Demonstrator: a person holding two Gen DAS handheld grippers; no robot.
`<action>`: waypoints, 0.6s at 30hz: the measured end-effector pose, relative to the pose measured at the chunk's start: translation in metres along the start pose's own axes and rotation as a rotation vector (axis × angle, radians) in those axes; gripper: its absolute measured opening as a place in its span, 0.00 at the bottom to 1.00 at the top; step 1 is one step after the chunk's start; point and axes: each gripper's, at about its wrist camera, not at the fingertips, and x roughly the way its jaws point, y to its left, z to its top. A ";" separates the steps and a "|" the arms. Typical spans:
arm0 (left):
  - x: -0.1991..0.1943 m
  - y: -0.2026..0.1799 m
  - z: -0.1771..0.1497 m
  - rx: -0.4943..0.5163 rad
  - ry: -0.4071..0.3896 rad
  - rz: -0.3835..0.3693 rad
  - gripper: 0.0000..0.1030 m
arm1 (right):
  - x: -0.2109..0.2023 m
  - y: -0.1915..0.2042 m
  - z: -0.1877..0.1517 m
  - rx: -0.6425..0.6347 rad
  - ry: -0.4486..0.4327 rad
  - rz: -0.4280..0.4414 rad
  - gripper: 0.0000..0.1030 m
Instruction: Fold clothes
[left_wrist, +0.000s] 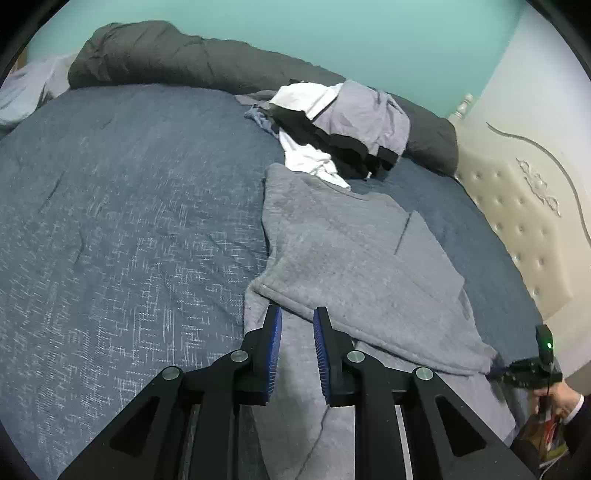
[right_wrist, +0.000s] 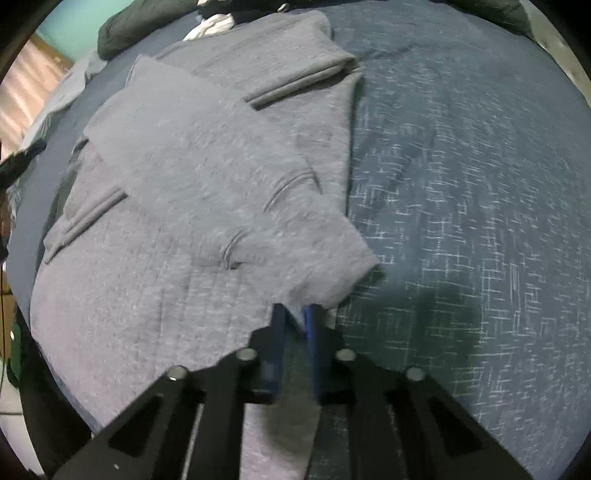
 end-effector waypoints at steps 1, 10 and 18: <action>-0.002 -0.001 -0.001 0.005 0.001 0.000 0.19 | -0.004 -0.001 0.000 0.013 -0.009 0.014 0.03; -0.004 0.002 -0.010 0.001 0.013 0.010 0.20 | -0.008 0.009 -0.005 -0.056 0.041 0.038 0.03; 0.002 0.013 -0.008 -0.014 0.020 0.024 0.30 | -0.025 -0.008 -0.020 -0.071 0.064 0.061 0.04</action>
